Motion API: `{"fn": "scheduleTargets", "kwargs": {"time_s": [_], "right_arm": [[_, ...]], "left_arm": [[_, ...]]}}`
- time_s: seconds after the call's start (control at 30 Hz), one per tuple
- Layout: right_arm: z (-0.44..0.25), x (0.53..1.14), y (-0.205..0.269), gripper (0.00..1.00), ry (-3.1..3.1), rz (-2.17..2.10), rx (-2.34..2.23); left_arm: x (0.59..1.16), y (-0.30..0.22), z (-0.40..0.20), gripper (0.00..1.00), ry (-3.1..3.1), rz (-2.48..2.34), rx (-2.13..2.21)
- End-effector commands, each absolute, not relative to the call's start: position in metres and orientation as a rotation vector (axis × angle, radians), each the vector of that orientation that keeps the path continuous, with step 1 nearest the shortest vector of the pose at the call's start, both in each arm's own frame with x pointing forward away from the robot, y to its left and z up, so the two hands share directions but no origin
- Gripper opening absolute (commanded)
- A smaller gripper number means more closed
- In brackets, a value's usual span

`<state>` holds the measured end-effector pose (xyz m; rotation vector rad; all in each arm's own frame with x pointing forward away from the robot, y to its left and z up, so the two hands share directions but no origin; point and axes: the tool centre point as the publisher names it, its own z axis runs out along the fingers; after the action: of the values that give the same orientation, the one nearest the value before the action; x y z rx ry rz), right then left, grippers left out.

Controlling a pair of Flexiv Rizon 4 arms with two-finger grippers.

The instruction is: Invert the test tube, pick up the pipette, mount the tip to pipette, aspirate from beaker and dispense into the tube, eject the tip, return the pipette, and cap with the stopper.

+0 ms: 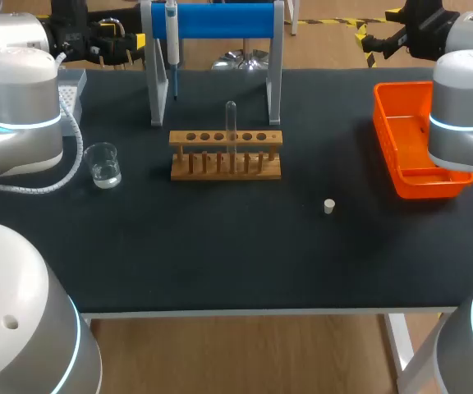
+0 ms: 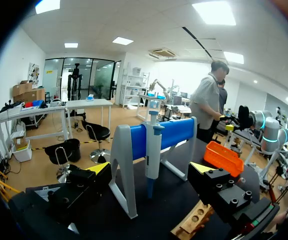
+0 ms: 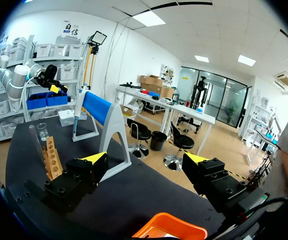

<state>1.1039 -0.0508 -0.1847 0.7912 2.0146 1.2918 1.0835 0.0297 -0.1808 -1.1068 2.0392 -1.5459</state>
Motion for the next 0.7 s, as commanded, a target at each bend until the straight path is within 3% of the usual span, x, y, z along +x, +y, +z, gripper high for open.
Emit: {"fn": "scheduleTargets", "kwargs": {"time_s": [0.03,0.43,0.7], "right_arm": [[-0.185,1.104,-0.051,1.0,2.014,1.292,0.792],[-0.185,1.104,-0.051,1.0,2.014,1.292,0.792],[-0.186,1.054,-0.038,1.0,2.055,1.39,0.735]], "left_arm": [[1.084,0.03,-0.181,1.0,2.037,-1.548,-1.106],[1.084,0.03,-0.181,1.0,2.037,-1.548,-1.106],[1.084,0.03,-0.181,1.0,2.037,-1.548,-1.106]]}}
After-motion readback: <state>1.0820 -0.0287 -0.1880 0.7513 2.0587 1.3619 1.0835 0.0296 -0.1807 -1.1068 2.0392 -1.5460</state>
